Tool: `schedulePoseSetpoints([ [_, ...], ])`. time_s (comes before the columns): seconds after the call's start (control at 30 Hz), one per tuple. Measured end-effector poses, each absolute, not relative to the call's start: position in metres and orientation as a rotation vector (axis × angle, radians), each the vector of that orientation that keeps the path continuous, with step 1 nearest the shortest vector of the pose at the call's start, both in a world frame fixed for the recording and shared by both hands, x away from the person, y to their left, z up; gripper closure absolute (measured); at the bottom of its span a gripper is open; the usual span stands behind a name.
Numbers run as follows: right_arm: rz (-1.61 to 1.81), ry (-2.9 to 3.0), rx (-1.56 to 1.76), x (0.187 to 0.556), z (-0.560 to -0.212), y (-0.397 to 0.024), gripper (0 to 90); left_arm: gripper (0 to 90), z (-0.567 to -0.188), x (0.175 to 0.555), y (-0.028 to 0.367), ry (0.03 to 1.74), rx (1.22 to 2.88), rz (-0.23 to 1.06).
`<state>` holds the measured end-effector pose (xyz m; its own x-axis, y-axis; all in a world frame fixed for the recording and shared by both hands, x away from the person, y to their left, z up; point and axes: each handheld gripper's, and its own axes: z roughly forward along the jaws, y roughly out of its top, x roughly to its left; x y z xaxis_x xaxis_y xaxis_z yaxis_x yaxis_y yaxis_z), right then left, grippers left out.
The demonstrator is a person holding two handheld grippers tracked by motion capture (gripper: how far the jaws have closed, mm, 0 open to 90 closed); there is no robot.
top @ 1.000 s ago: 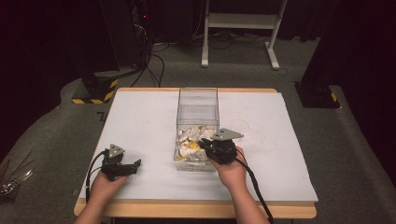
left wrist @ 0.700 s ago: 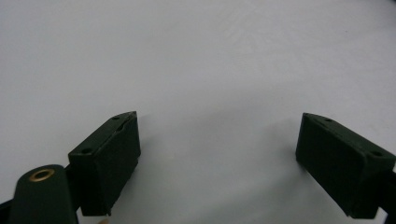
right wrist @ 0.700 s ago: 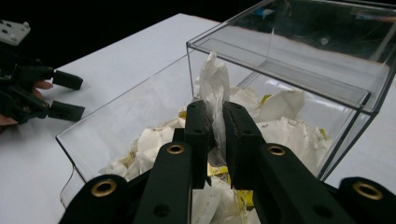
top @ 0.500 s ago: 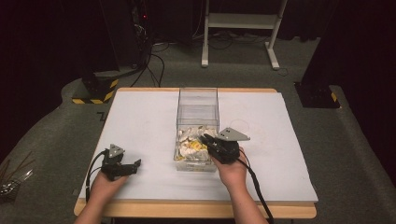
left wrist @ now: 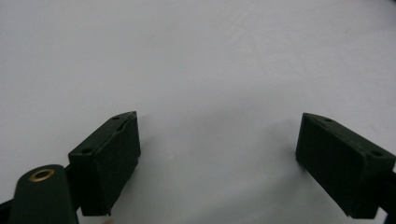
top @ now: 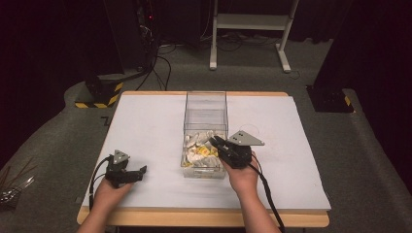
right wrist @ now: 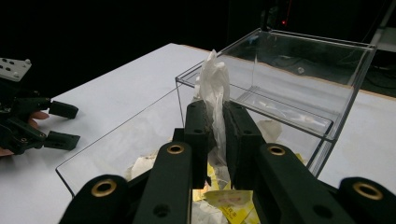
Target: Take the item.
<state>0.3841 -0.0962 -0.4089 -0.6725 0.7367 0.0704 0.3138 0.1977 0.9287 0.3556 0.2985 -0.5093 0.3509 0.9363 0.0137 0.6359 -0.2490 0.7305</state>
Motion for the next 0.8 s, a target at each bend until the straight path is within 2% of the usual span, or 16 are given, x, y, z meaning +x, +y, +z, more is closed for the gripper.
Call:
schedulePoseSetpoints([
  [0.8,1.504,2.012,0.96,0.379,-0.384,-0.111,80.5,14.0,-0.509,0.356,0.298,1.365,1.982,0.608],
])
